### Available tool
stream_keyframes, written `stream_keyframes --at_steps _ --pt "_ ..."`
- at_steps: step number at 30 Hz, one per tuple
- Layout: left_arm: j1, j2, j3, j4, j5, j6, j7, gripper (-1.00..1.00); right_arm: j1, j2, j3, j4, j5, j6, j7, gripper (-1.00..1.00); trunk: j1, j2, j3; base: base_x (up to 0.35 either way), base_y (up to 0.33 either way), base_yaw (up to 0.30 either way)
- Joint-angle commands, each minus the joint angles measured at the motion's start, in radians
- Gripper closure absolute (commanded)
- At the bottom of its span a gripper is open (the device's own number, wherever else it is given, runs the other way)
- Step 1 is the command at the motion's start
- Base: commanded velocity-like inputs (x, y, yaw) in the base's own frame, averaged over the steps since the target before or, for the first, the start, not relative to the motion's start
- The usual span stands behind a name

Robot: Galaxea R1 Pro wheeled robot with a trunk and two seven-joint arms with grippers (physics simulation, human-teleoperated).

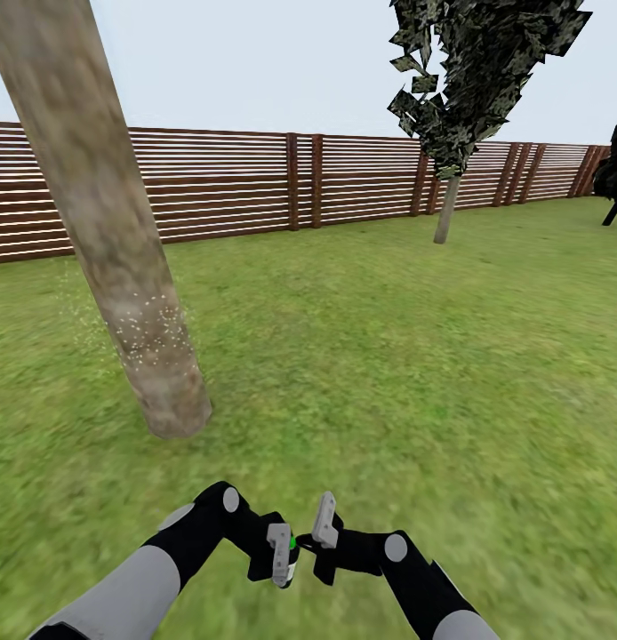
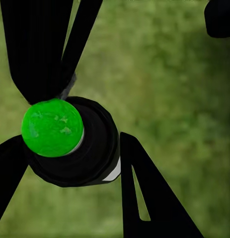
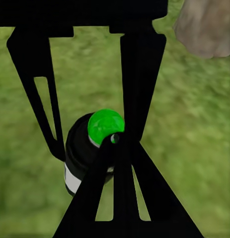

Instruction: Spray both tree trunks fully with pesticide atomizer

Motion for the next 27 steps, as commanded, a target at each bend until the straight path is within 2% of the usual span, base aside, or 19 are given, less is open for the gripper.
stream_keyframes --at_steps 1,5,9,20,23,27 --pt "0.0 0.0 0.001 0.0 0.001 -0.001 0.0 1.0 0.0 0.0 0.0 0.0 0.0 0.0 0.0 1.0 0.0 0.0 0.0 0.0 0.0 0.0" --pt "0.0 0.0 0.001 0.0 0.005 -0.002 0.0 1.0 0.0 -0.001 0.0 0.004 0.001 0.0 -0.001 1.0 0.0 0.0 0.0 0.0 0.0 0.0" --pt "0.0 0.0 0.0 0.0 0.029 -0.002 0.0 1.0 0.0 -0.002 0.001 0.005 0.002 0.0 -0.001 1.0 0.0 0.0 0.0 0.0 0.0 0.0" --pt "0.0 0.003 0.0 0.004 0.032 -0.002 0.0 1.0 0.0 -0.002 0.001 0.005 0.002 0.0 -0.001 1.0 0.0 0.0 0.0 0.0 0.0 0.0" --pt "-0.001 0.017 -0.004 0.05 0.02 0.0 0.0 1.0 0.0 -0.002 0.001 0.005 0.002 -0.001 -0.001 1.0 0.0 0.0 0.0 0.0 0.0 0.0" --pt "-0.003 0.081 -0.011 0.058 0.011 0.004 0.0 1.0 0.0 -0.002 0.001 0.005 0.002 -0.001 -0.001 1.0 0.0 0.0 0.0 0.0 0.0 0.0"
